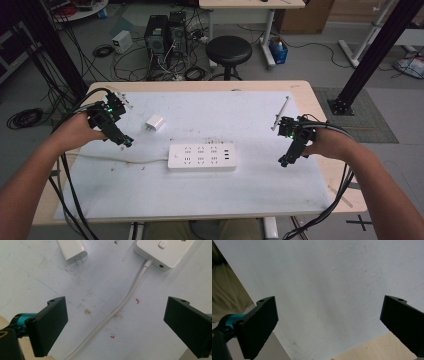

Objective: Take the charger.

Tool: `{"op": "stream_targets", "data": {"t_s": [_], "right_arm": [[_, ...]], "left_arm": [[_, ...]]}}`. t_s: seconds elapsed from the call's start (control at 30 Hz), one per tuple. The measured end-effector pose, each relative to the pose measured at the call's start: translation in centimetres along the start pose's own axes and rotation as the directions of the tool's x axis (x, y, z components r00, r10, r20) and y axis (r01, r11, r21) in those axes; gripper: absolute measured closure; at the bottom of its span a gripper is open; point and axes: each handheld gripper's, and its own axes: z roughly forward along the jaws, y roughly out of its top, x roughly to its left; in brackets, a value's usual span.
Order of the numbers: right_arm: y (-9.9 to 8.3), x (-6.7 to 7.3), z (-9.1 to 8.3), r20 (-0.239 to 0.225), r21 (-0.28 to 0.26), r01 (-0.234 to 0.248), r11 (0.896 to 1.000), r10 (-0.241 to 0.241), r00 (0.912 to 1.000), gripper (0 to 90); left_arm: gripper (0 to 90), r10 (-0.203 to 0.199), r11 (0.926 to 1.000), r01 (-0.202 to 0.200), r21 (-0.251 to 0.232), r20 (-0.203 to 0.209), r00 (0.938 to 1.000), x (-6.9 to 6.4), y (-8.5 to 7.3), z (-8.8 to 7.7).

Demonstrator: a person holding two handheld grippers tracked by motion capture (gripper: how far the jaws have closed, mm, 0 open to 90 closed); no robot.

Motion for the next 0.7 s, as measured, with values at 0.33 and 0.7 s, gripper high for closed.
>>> {"op": "stream_targets", "data": {"t_s": [0.33,0.7], "right_arm": [[0.1,0.1,-0.2,0.002,-0.014,-0.009,1.000,0.009,1.0000,0.9],[0.6,0.0,-0.2,0.013,-0.027,-0.016,1.000,0.017,0.9998,0.9]], "left_arm": [[5.2,-0.044,0.9989,0.044,-0.018,-0.016,0.9989,0.4,0.0,0.1],[5.2,-0.252,0.9594,0.236,-0.154,-0.095,0.9630,2.1,0.7,0.7]]}}
